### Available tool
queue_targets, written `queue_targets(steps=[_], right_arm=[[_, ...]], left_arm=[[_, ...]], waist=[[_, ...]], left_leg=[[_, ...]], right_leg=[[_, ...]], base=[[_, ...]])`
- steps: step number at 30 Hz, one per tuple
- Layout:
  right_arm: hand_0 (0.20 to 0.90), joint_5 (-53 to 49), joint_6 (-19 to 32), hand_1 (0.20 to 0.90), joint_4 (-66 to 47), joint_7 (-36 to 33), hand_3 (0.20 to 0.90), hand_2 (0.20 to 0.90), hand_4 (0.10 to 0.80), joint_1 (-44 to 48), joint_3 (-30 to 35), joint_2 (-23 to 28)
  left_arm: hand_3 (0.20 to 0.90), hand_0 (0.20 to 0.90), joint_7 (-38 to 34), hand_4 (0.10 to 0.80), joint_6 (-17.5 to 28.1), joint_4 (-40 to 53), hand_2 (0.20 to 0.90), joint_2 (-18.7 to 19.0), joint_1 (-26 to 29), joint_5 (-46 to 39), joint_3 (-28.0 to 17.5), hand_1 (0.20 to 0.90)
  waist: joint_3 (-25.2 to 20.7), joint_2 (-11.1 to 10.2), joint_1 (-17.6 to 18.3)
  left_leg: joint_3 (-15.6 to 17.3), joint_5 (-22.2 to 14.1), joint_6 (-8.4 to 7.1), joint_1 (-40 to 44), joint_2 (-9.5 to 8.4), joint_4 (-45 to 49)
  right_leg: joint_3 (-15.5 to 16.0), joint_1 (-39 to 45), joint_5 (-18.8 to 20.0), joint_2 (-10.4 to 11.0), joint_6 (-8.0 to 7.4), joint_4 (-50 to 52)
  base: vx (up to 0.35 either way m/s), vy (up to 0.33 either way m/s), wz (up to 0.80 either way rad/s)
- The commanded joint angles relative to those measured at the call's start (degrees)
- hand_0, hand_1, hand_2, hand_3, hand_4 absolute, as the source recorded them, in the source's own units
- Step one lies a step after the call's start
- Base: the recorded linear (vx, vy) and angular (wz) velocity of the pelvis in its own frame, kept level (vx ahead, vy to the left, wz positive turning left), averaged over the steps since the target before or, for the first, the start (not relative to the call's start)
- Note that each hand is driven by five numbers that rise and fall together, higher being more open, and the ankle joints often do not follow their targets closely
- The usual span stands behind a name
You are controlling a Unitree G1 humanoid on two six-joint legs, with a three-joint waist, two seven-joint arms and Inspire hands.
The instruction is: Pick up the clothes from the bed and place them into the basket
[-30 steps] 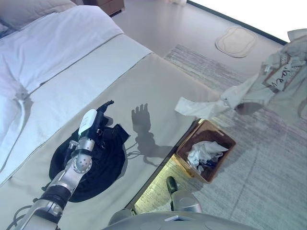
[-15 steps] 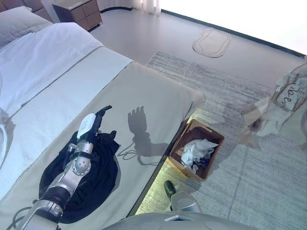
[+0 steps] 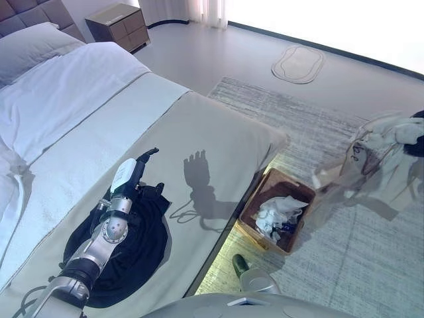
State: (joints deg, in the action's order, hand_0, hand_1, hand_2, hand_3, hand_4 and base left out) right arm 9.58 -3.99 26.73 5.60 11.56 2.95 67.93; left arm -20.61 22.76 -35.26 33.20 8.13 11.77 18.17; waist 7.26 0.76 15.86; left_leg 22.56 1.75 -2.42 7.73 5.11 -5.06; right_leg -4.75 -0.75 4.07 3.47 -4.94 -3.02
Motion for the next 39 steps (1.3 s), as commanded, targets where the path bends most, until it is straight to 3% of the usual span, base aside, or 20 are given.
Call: queue_targets(steps=[1,10,22,39], right_arm=[[0.300,1.6,2.4,0.300,1.2,-3.1,0.200,0.300,0.100,7.7,3.9,2.4],[0.300,2.4,1.0,0.300,1.3,-2.3,0.200,0.300,0.100,5.7,2.2,-2.5],[0.300,2.8,0.3,0.300,8.8,-0.7,0.200,0.300,0.100,9.6,-4.1,-5.4],[0.300,3.9,1.8,0.300,9.8,2.2,0.200,0.300,0.100,12.6,-10.9,-9.8]], left_arm=[[0.900,0.900,-1.5,0.800,3.4,0.9,0.900,2.0,4.6,0.7,-1.4,0.900],[0.900,0.900,-1.6,0.800,3.3,1.6,0.900,1.9,5.4,-0.3,-1.4,0.900],[0.900,0.900,-1.2,0.800,2.4,2.2,0.900,1.3,5.9,-1.0,-0.6,0.900],[0.900,0.900,-1.5,0.800,1.2,2.3,0.900,0.1,7.1,-0.9,0.7,0.900]], waist=[[-4.8,-2.5,-2.2],[-4.4,-2.4,-2.4],[-3.8,-2.2,-4.0],[-3.3,-2.3,-5.4]], left_leg=[[-3.1,-7.6,1.14,-1.2,-0.81,6.8],[-3.1,-7.7,1.34,-1.2,-0.90,6.7],[-3.5,-7.3,1.09,-1.1,-0.78,6.5],[-4.4,-7.0,1.01,-1.1,-0.76,6.4]], right_leg=[[2.5,-2.4,-2.0,-1.6,-0.64,5.3],[2.8,-2.4,-2.2,-1.6,-0.65,5.5],[4.1,-1.8,-2.0,-1.0,-0.54,5.1],[5.2,-1.2,-2.1,-0.6,-0.48,5.0]], base=[[-0.016,-0.002,0.09],[-0.013,-0.002,0.01],[-0.003,-0.002,0.02],[0.000,-0.003,0.04]])
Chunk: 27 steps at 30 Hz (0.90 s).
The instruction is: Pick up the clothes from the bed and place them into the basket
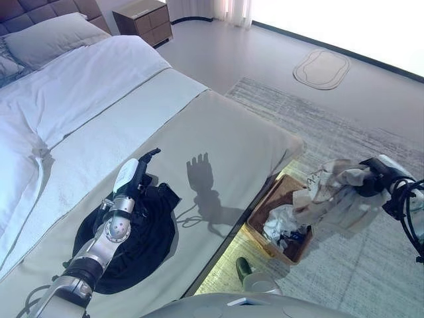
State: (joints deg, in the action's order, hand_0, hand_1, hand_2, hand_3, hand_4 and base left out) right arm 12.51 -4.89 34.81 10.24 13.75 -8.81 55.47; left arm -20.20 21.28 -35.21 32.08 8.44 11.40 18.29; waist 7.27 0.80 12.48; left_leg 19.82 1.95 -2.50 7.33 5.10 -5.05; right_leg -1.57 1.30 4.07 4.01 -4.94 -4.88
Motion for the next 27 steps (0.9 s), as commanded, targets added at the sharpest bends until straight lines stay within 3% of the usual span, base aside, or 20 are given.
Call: queue_targets(steps=[1,8,9,27], right_arm=[[0.300,1.0,2.6,0.300,1.6,-2.4,0.200,0.300,0.100,10.5,0.7,2.6],[0.300,2.1,0.9,0.300,3.0,-1.3,0.200,0.300,0.100,11.0,-0.7,0.5],[0.900,2.7,0.3,0.900,3.6,-1.1,0.900,0.900,0.800,11.0,-1.1,0.0],[0.900,3.7,-4.8,0.900,8.4,0.9,0.900,0.900,0.800,11.3,-1.5,-1.7]], left_arm=[[0.900,0.900,-1.9,0.800,2.6,2.3,0.900,1.2,6.8,-0.7,0.6,0.900],[0.900,0.900,-2.2,0.800,2.5,2.4,0.900,0.9,6.3,-0.5,0.3,0.900],[0.900,0.900,-2.3,0.800,2.6,2.3,0.900,1.0,6.2,-0.5,0.4,0.900],[0.900,0.900,-3.1,0.800,2.3,3.5,0.900,1.9,6.9,-1.1,0.5,0.900]], waist=[[-3.3,-2.3,-2.1],[-3.0,-2.2,-2.9],[-2.9,-2.2,-3.1],[-2.2,-2.6,-4.0]], left_leg=[[-1.8,-7.2,1.09,-0.7,-0.76,6.4],[-2.3,-6.9,1.00,-0.6,-0.88,6.2],[-2.4,-6.8,0.98,-0.5,-0.82,6.1],[-3.0,-6.3,1.10,0.0,-0.81,5.2]], right_leg=[[2.1,-3.3,-2.1,-1.1,-0.49,6.8],[2.7,-2.8,-2.2,-0.8,-0.48,6.6],[2.8,-2.7,-2.2,-0.8,-0.50,6.6],[3.3,-2.0,-2.2,-0.7,-0.52,6.2]], base=[[0.003,0.001,0.12],[0.002,0.002,0.03],[0.007,-0.003,0.08],[-0.001,-0.003,0.03]])
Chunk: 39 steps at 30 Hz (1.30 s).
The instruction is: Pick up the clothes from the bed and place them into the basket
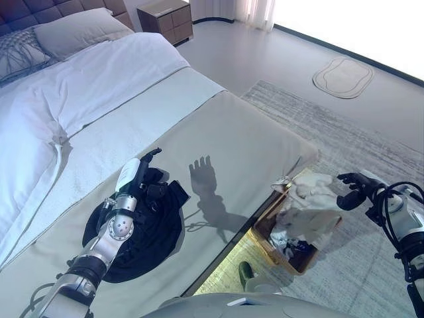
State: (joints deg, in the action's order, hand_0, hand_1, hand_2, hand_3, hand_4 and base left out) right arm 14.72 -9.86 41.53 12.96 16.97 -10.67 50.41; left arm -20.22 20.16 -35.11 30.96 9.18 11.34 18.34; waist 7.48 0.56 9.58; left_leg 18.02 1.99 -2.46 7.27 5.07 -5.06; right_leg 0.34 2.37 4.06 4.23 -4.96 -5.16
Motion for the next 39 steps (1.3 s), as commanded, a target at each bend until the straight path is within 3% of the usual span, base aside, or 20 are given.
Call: queue_targets(steps=[1,9,14,19,23,26,33,39], right_arm=[[0.900,1.5,0.5,0.900,2.1,-1.6,0.900,0.900,0.800,8.0,0.3,3.4],[0.900,0.9,-0.3,0.900,1.0,-4.1,0.900,0.900,0.800,8.9,-0.2,4.0],[0.900,-0.5,2.2,0.900,-5.1,-16.0,0.900,0.900,0.800,12.6,0.0,4.2],[0.900,3.6,2.9,0.900,-10.8,-21.2,0.900,0.900,0.800,14.8,-0.8,2.5],[0.900,8.6,-1.8,0.900,-13.3,-15.5,0.900,0.900,0.800,16.3,-4.5,0.3],[0.900,11.0,-2.3,0.900,-14.4,-14.7,0.900,0.900,0.800,18.6,-8.1,-0.2],[0.900,11.9,2.6,0.900,-13.5,-14.2,0.900,0.900,0.800,24.8,-15.2,-4.2],[0.900,13.2,2.7,0.900,-12.4,-15.5,0.900,0.900,0.800,27.5,-18.7,-5.4]], left_arm=[[0.900,0.900,-3.0,0.800,3.5,3.4,0.900,3.1,6.3,-1.1,0.4,0.900],[0.900,0.900,-4.1,0.800,2.4,4.4,0.900,2.9,6.3,-1.0,0.4,0.900],[0.900,0.900,-5.9,0.800,2.8,4.1,0.900,2.7,5.4,-1.4,0.2,0.900],[0.900,0.900,-7.1,0.800,4.0,3.1,0.900,1.5,4.0,-0.2,-0.4,0.900],[0.900,0.900,-8.1,0.800,3.4,2.7,0.900,1.0,2.7,2.3,-1.6,0.900],[0.900,0.900,-8.7,0.800,1.7,3.4,0.900,1.4,1.8,2.2,-2.8,0.900],[0.900,0.900,-9.2,0.800,-1.2,4.5,0.900,1.3,-1.0,2.2,-5.5,0.900],[0.900,0.900,-8.7,0.800,-1.9,6.4,0.900,2.1,-4.2,1.5,-7.6,0.900]], waist=[[-2.4,-2.4,-1.1],[-2.0,-2.5,-1.7],[-1.7,-2.3,-3.2],[-1.4,-1.8,-4.9],[-1.1,-2.1,-7.0],[-0.7,-2.2,-8.6],[-0.5,-2.0,-13.4],[1.0,-1.5,-17.0]], left_leg=[[-1.3,-6.3,1.09,0.0,-0.79,5.2],[-2.2,-6.0,1.21,0.0,-0.91,4.8],[-3.8,-5.8,1.14,-0.1,-1.36,4.5],[-5.8,-5.5,1.26,-0.5,-2.06,4.3],[-7.7,-5.3,1.24,-1.3,-2.66,4.4],[-8.9,-4.9,1.24,-1.6,-2.88,4.5],[-12.6,-4.3,1.19,-3.1,-3.92,4.7],[-15.6,-4.0,1.33,-5.6,-4.86,6.9]], right_leg=[[1.3,-3.0,-2.2,-1.0,-0.48,6.6],[1.6,-2.7,-2.4,-1.1,-0.33,6.8],[3.0,-2.1,-2.9,-0.9,-0.12,6.9],[4.4,-1.6,-3.6,-0.6,0.08,7.1],[5.8,-1.1,-4.0,-0.3,0.37,7.2],[7.1,-0.6,-4.4,-0.1,0.68,7.4],[10.4,0.5,-5.8,0.7,1.50,8.0],[13.6,0.1,-7.4,1.3,2.56,10.4]], base=[[0.000,0.000,0.00],[0.002,0.002,0.00],[0.012,0.021,0.06],[-0.002,0.033,0.16],[0.003,0.012,0.32],[0.030,0.012,0.26],[0.042,0.025,0.29],[0.001,0.036,0.37]])
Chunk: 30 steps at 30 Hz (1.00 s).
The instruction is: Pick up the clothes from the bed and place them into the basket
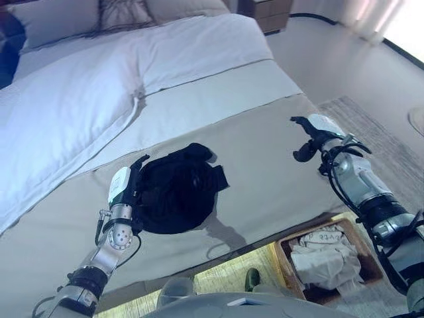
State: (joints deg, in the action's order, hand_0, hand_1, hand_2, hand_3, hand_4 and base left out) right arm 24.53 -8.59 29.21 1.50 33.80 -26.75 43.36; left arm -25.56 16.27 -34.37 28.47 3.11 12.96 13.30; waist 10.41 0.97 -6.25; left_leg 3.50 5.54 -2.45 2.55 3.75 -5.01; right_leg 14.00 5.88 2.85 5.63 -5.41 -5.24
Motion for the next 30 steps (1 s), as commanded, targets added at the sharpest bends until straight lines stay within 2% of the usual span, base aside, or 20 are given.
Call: queue_targets(steps=[1,3,5,9,12,16,17,20,24,30], right_arm=[[0.900,3.2,1.2,0.900,1.1,-4.5,0.900,0.900,0.800,12.8,-3.8,1.3],[0.900,2.5,0.7,0.900,2.5,-5.3,0.900,0.900,0.800,15.2,-5.1,1.3],[0.900,2.1,0.4,0.900,4.7,-6.7,0.900,0.900,0.800,19.9,-7.0,1.6],[0.900,-1.2,-0.7,0.900,6.9,-10.2,0.900,0.900,0.800,25.7,-9.0,2.1],[0.900,-3.7,-1.3,0.900,8.2,-12.4,0.900,0.900,0.800,28.7,-9.6,1.8],[0.900,-4.2,-2.5,0.900,7.8,-12.0,0.900,0.900,0.800,31.6,-10.4,1.9],[0.900,-3.9,-2.8,0.900,7.7,-11.4,0.900,0.900,0.800,32.2,-10.6,1.8],[0.900,-4.3,-3.8,0.900,7.7,-9.8,0.900,0.900,0.800,33.0,-11.3,1.0],[0.900,-4.4,-4.3,0.900,10.1,-8.4,0.900,0.900,0.800,33.4,-12.8,-1.3],[0.900,-3.4,-3.8,0.900,15.3,-8.2,0.900,0.900,0.800,34.9,-14.4,-4.7]], left_arm=[[0.900,0.900,-4.0,0.800,2.7,5.8,0.900,5.0,2.0,-1.4,-2.7,0.900],[0.900,0.900,-4.5,0.800,4.0,5.6,0.900,5.0,2.4,-1.9,-2.6,0.900],[0.900,0.900,-5.3,0.800,5.8,6.2,0.900,5.5,3.4,-2.7,-2.3,0.900],[0.900,0.900,-5.4,0.800,6.5,8.2,0.900,6.3,4.9,-3.0,-1.2,0.900],[0.900,0.900,-5.6,0.800,5.8,10.0,0.900,7.2,6.1,-2.8,-0.1,0.900],[0.900,0.900,-6.2,0.800,4.1,12.5,0.900,8.2,6.1,-3.5,0.0,0.900],[0.900,0.900,-6.3,0.800,3.9,12.9,0.900,8.4,5.9,-3.7,-0.2,0.900],[0.900,0.900,-6.0,0.800,3.8,14.0,0.900,8.7,5.4,-4.0,-0.6,0.900],[0.900,0.900,-5.7,0.800,4.1,14.7,0.900,8.7,4.8,-3.9,0.2,0.900],[0.900,0.900,-6.1,0.800,4.7,16.8,0.900,9.0,4.8,-4.4,1.4,0.900]], waist=[[-0.6,-1.7,-2.2],[1.2,-1.3,-3.1],[5.6,-0.5,-5.2],[11.2,0.6,-7.7],[14.5,1.1,-9.5],[17.1,1.5,-11.1],[17.7,1.3,-11.5],[19.1,1.5,-12.6],[19.4,1.8,-13.9],[19.4,3.0,-15.5]], left_leg=[[-1.6,-7.8,1.24,-2.5,-3.97,8.8],[-2.3,-8.0,1.24,-4.5,-4.31,10.9],[-4.3,-8.5,1.07,-8.6,-5.02,15.7],[-6.9,-10.0,1.09,-14.5,-5.70,23.4],[-8.3,-11.3,1.71,-18.3,-6.44,28.4],[-9.0,-12.9,2.67,-21.9,-7.99,33.5],[-9.4,-15.0,2.69,-22.2,-8.49,35.3],[-9.7,-16.1,3.16,-24.0,-9.49,38.4],[-10.1,-16.5,3.31,-26.2,-9.98,40.3],[-10.9,-15.7,3.98,-29.7,-11.10,40.9]], right_leg=[[0.9,-4.5,-6.8,0.1,3.49,12.0],[2.1,-5.8,-7.6,0.4,4.14,14.1],[3.9,-8.7,-9.3,1.0,5.39,19.0],[5.6,-13.0,-12.0,2.7,7.01,27.4],[6.9,-16.2,-14.0,4.1,7.88,34.1],[8.3,-19.0,-16.1,5.2,8.66,40.3],[7.6,-19.2,-18.2,5.3,8.33,42.2],[8.2,-20.3,-19.4,5.9,8.75,45.0],[9.3,-21.6,-19.9,6.3,9.16,46.9],[10.1,-24.9,-20.2,6.8,9.00,48.8]], base=[[-0.167,0.072,0.46],[-0.229,0.050,0.48],[-0.267,0.029,0.38],[-0.145,0.017,0.35],[-0.085,-0.005,0.39],[-0.033,-0.003,0.30],[0.045,-0.023,0.34],[0.023,-0.017,0.31],[0.017,-0.003,0.09],[-0.009,0.013,0.06]])
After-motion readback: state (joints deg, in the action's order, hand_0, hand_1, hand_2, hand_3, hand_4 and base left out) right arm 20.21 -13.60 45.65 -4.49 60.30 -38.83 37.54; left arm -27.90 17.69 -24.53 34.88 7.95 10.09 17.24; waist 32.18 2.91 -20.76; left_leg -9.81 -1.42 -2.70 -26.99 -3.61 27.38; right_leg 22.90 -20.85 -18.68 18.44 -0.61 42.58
